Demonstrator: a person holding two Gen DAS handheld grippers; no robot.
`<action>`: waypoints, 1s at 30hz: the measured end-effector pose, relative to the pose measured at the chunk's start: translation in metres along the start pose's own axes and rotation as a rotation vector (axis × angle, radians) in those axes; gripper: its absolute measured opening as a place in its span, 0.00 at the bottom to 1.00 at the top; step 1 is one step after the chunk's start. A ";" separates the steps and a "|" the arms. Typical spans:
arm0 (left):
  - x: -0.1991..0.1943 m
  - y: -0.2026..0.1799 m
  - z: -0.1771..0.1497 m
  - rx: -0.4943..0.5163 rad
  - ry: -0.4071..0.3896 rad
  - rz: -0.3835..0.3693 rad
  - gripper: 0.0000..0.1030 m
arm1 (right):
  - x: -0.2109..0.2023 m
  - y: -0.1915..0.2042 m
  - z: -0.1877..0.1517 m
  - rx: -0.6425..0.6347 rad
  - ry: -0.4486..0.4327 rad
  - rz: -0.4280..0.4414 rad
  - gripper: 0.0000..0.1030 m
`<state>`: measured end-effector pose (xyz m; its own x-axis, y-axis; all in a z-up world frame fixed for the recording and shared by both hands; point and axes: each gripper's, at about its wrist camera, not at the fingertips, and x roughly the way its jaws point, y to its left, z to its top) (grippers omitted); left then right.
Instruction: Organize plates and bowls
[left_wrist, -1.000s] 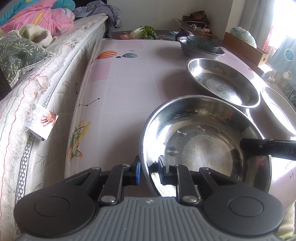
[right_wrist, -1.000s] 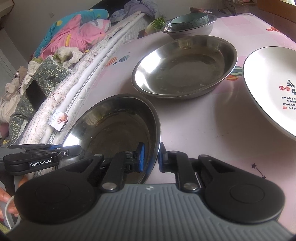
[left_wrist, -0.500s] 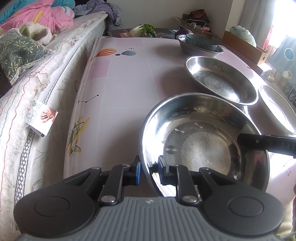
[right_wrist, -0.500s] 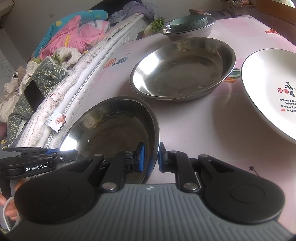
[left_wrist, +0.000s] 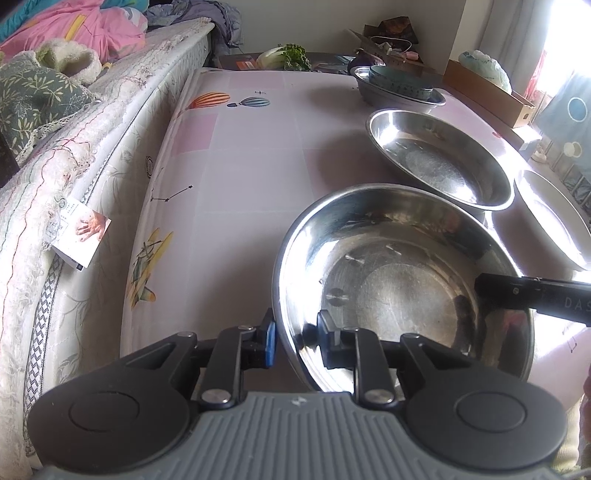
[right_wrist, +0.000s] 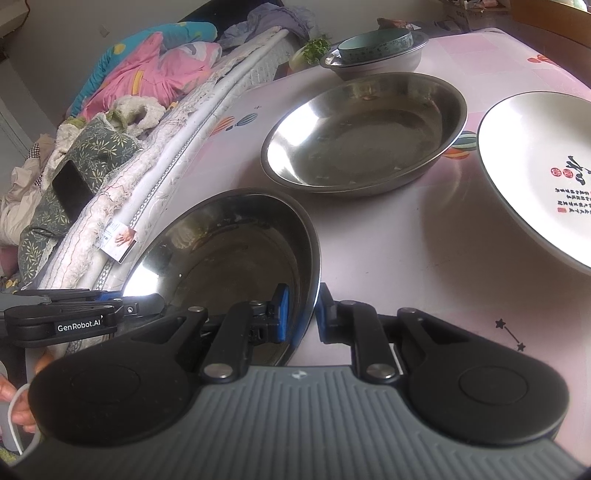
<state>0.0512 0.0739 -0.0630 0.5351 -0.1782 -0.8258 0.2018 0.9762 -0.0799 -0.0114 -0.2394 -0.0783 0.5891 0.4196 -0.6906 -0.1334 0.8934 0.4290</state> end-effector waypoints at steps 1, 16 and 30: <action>0.000 0.001 0.000 -0.005 0.000 -0.004 0.21 | 0.000 0.001 -0.001 -0.003 -0.003 -0.001 0.14; -0.004 0.004 -0.002 -0.040 -0.004 -0.041 0.22 | -0.002 -0.001 -0.003 0.020 -0.013 0.008 0.15; -0.006 0.004 -0.006 -0.050 -0.004 -0.056 0.22 | -0.003 -0.003 -0.003 0.032 -0.017 0.010 0.16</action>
<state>0.0442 0.0799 -0.0615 0.5272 -0.2333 -0.8171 0.1901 0.9696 -0.1542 -0.0150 -0.2425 -0.0791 0.6012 0.4254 -0.6765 -0.1142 0.8836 0.4542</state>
